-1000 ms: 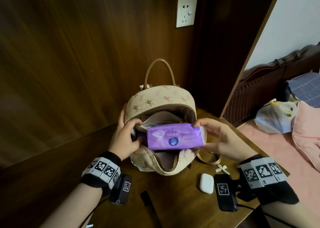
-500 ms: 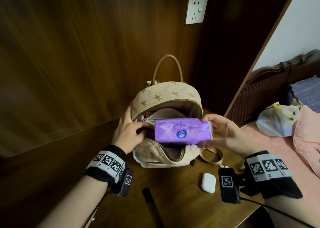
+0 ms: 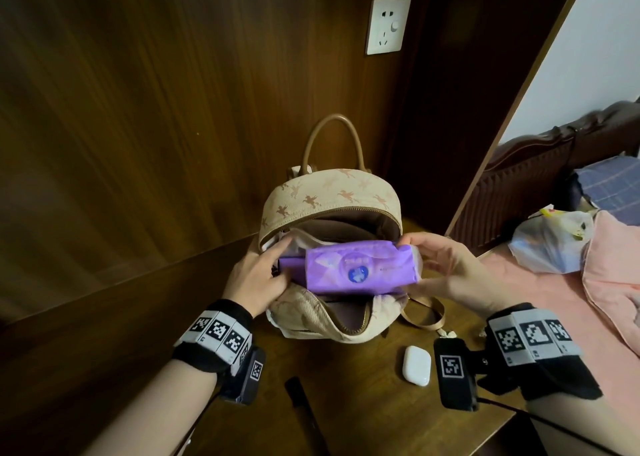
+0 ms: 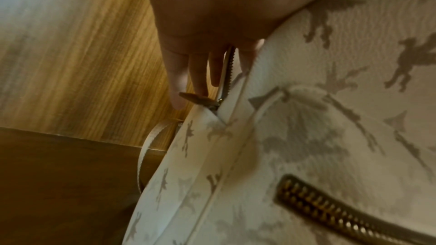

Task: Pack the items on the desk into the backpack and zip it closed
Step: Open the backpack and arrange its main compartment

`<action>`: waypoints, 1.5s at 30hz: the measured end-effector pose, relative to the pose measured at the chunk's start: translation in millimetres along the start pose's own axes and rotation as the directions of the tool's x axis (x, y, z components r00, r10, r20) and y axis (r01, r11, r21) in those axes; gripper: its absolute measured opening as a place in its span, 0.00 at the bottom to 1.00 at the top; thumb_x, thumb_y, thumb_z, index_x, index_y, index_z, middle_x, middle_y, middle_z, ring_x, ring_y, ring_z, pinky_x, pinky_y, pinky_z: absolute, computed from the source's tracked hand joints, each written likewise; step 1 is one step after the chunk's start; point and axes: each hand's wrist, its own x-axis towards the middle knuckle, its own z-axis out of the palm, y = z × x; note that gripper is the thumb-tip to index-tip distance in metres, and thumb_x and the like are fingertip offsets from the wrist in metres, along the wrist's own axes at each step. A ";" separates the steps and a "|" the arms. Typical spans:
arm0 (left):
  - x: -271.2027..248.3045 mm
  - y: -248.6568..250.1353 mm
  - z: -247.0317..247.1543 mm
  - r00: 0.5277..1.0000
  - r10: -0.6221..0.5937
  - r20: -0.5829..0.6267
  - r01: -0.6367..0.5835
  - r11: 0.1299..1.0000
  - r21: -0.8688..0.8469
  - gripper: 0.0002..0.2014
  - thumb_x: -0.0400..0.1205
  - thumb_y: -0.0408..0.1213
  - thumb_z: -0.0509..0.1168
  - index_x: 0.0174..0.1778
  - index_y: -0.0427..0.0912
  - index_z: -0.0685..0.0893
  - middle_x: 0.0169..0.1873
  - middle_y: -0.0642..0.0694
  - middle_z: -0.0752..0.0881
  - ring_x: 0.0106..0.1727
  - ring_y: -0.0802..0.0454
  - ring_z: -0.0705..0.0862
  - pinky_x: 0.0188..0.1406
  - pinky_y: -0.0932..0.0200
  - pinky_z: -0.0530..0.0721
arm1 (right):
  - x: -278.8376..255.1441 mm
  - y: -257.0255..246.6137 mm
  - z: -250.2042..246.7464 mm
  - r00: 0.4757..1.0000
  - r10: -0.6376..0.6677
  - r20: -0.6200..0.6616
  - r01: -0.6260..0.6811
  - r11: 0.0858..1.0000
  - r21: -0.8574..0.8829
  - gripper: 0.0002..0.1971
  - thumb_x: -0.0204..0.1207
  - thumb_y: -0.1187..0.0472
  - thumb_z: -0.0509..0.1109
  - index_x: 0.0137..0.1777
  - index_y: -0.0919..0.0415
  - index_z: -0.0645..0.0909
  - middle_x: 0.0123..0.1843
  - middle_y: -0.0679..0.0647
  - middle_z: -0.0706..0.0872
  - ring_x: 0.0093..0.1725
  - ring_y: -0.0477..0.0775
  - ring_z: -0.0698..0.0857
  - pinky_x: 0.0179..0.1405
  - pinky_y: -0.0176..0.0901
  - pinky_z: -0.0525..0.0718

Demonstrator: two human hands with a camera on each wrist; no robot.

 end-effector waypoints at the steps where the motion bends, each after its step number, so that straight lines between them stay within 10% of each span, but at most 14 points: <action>1: -0.9 1.0 -0.2 1.000 -0.001 -0.006 0.000 1.000 -0.010 0.30 0.83 0.45 0.61 0.79 0.70 0.59 0.58 0.37 0.76 0.59 0.37 0.80 0.55 0.57 0.74 | 1.3 -2.5 3.3 1.000 0.022 -0.022 -0.024 0.995 -0.096 0.25 0.68 0.68 0.78 0.60 0.43 0.79 0.57 0.39 0.85 0.60 0.39 0.81 0.59 0.34 0.80; 7: 0.9 1.4 0.9 1.000 -0.006 -0.012 0.006 0.999 -0.032 0.30 0.83 0.47 0.60 0.81 0.65 0.59 0.64 0.34 0.74 0.64 0.35 0.77 0.60 0.53 0.74 | 22.3 -8.7 32.6 0.986 0.058 -0.153 -0.129 0.849 -0.512 0.31 0.77 0.52 0.69 0.78 0.51 0.64 0.71 0.53 0.78 0.67 0.54 0.79 0.63 0.45 0.80; 13: 6.7 -0.4 1.8 1.000 0.002 -0.001 -0.002 0.999 -0.046 0.31 0.82 0.47 0.62 0.81 0.66 0.59 0.69 0.35 0.72 0.66 0.35 0.76 0.62 0.53 0.74 | 38.5 1.9 51.3 0.933 -0.004 -0.359 -0.231 0.760 -0.607 0.28 0.80 0.51 0.65 0.76 0.61 0.61 0.57 0.60 0.86 0.51 0.61 0.86 0.43 0.40 0.77; 19: 8.8 -1.3 2.5 1.000 0.014 0.002 -0.014 1.000 -0.006 0.33 0.81 0.46 0.62 0.81 0.67 0.58 0.69 0.36 0.72 0.65 0.34 0.77 0.62 0.51 0.77 | 38.4 12.1 63.9 0.838 -0.059 -0.543 -0.221 0.872 -0.436 0.21 0.77 0.52 0.69 0.65 0.61 0.70 0.40 0.52 0.83 0.36 0.56 0.82 0.34 0.39 0.72; 23: 10.2 -0.9 4.5 0.999 -0.022 -0.026 0.022 0.999 -0.025 0.24 0.79 0.45 0.64 0.73 0.57 0.71 0.54 0.39 0.77 0.60 0.34 0.79 0.54 0.55 0.77 | 37.2 22.3 65.6 0.867 0.072 -0.492 -0.208 0.951 -0.228 0.17 0.75 0.46 0.70 0.58 0.54 0.75 0.51 0.56 0.89 0.49 0.56 0.87 0.48 0.53 0.85; 27: 11.0 -0.5 4.7 1.000 -0.022 -0.016 0.022 1.000 0.001 0.33 0.80 0.45 0.64 0.81 0.64 0.59 0.57 0.35 0.77 0.59 0.35 0.79 0.54 0.55 0.76 | 47.5 22.3 62.8 0.882 0.202 -0.426 -0.322 0.918 -0.232 0.21 0.75 0.48 0.71 0.63 0.59 0.77 0.57 0.60 0.88 0.59 0.59 0.85 0.59 0.51 0.81; 38: 14.6 -1.6 5.5 0.998 -0.031 -0.049 0.031 0.999 -0.009 0.36 0.78 0.45 0.63 0.81 0.67 0.55 0.58 0.34 0.78 0.59 0.33 0.80 0.58 0.52 0.79 | 53.5 25.5 59.9 0.882 0.383 -0.275 -0.449 0.860 -0.241 0.27 0.71 0.42 0.73 0.64 0.57 0.75 0.55 0.55 0.86 0.63 0.60 0.79 0.62 0.53 0.79; 45: 9.1 3.2 2.8 0.999 -0.022 -0.029 0.019 0.996 -0.083 0.38 0.70 0.60 0.56 0.80 0.68 0.59 0.60 0.34 0.79 0.64 0.34 0.78 0.62 0.53 0.76 | 68.4 17.9 60.8 0.894 0.403 -0.197 -0.445 0.738 -0.508 0.15 0.77 0.46 0.67 0.47 0.59 0.76 0.47 0.60 0.85 0.57 0.63 0.82 0.66 0.54 0.71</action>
